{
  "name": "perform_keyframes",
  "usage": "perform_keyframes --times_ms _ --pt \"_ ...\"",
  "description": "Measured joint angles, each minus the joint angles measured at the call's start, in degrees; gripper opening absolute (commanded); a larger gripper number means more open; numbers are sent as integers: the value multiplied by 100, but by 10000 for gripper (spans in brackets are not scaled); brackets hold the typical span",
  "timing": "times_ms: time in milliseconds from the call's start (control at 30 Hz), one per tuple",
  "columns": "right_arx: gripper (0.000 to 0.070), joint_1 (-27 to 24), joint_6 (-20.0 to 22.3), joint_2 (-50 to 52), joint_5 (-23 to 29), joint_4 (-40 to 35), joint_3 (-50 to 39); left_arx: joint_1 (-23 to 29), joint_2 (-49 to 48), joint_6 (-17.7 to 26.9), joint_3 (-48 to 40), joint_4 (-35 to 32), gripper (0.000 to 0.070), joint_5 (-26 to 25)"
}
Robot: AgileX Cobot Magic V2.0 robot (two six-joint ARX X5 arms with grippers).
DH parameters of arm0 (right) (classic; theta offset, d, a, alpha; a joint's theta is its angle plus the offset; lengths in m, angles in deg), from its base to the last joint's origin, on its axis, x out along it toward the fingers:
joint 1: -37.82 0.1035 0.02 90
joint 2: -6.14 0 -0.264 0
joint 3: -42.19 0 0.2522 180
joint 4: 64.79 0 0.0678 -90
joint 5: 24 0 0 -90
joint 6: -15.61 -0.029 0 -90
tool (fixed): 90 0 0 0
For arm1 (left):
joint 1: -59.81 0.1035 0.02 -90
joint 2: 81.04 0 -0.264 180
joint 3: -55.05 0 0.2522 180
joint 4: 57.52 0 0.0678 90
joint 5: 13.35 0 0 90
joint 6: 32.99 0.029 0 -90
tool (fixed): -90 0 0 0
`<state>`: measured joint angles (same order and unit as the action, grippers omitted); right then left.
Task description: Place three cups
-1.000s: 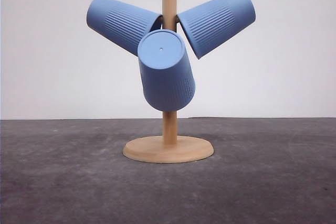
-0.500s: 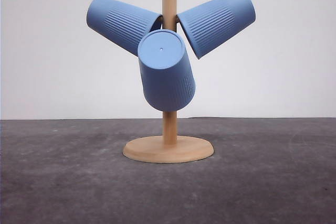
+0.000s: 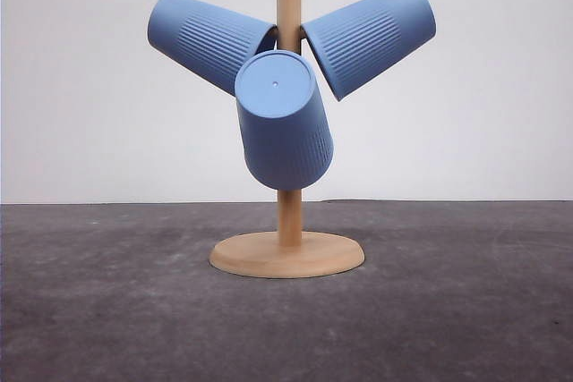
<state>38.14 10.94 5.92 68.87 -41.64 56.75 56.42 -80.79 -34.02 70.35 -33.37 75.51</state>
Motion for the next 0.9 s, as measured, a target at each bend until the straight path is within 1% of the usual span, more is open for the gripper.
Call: perform_keyframes --times_ms 900 --pt "12 0 0 0 0 0 0 -1 0 -1 0 -2 0 -2"
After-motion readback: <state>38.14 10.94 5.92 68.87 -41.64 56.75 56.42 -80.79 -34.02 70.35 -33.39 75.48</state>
